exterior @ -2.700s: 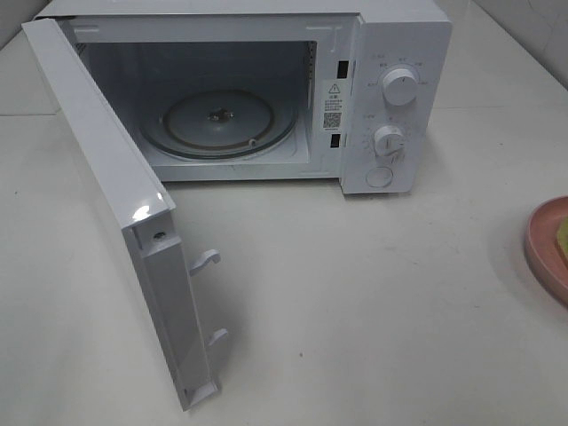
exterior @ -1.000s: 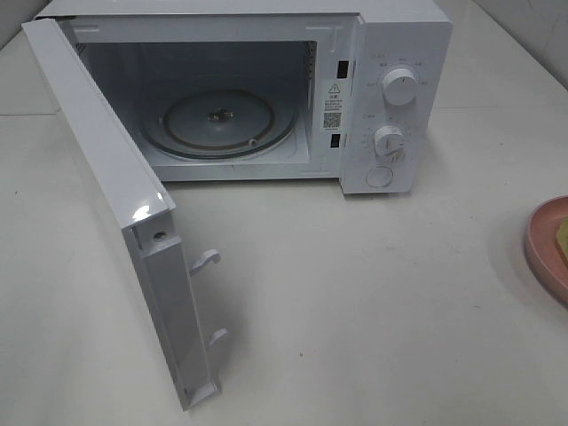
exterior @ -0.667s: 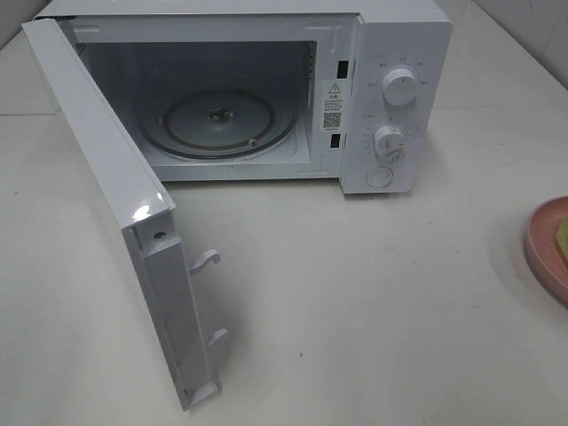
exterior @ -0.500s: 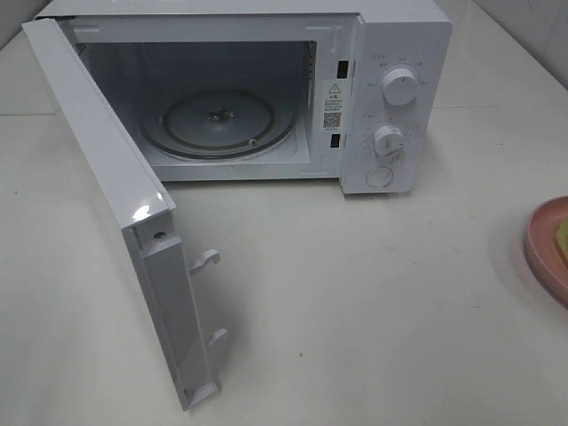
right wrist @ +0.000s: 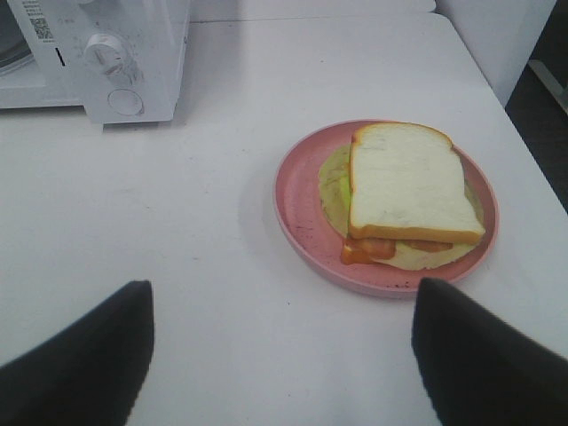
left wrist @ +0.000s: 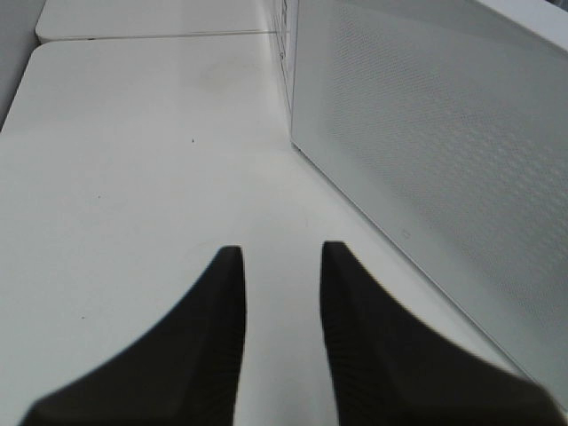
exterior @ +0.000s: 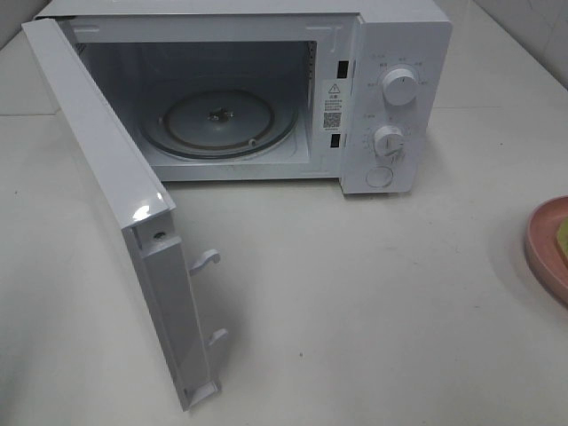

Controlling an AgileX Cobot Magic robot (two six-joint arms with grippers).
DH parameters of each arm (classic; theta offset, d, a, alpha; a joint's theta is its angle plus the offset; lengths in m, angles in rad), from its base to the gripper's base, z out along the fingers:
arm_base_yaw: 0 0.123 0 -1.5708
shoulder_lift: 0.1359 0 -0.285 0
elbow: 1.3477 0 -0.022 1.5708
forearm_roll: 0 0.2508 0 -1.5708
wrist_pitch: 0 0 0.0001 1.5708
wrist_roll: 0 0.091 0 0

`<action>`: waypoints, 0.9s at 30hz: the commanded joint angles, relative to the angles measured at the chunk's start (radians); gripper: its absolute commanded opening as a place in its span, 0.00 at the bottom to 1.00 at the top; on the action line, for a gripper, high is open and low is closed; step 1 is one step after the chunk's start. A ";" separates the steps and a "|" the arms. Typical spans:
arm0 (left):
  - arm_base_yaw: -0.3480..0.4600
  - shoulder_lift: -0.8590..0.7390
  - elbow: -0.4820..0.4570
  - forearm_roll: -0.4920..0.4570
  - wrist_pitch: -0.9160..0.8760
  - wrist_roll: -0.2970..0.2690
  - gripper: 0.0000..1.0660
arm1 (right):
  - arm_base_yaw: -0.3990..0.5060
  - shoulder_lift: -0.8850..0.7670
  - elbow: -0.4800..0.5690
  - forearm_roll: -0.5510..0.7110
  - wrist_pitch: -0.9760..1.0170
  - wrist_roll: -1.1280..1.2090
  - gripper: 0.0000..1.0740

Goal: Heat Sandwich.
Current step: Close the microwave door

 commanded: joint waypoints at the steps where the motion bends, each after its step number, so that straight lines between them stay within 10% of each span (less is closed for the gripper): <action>1: 0.000 0.034 0.032 -0.009 -0.087 -0.005 0.09 | 0.002 -0.026 0.001 0.008 -0.006 -0.014 0.71; 27: 0.000 0.557 0.219 0.101 -1.032 -0.003 0.00 | 0.002 -0.026 0.001 0.007 -0.006 -0.012 0.71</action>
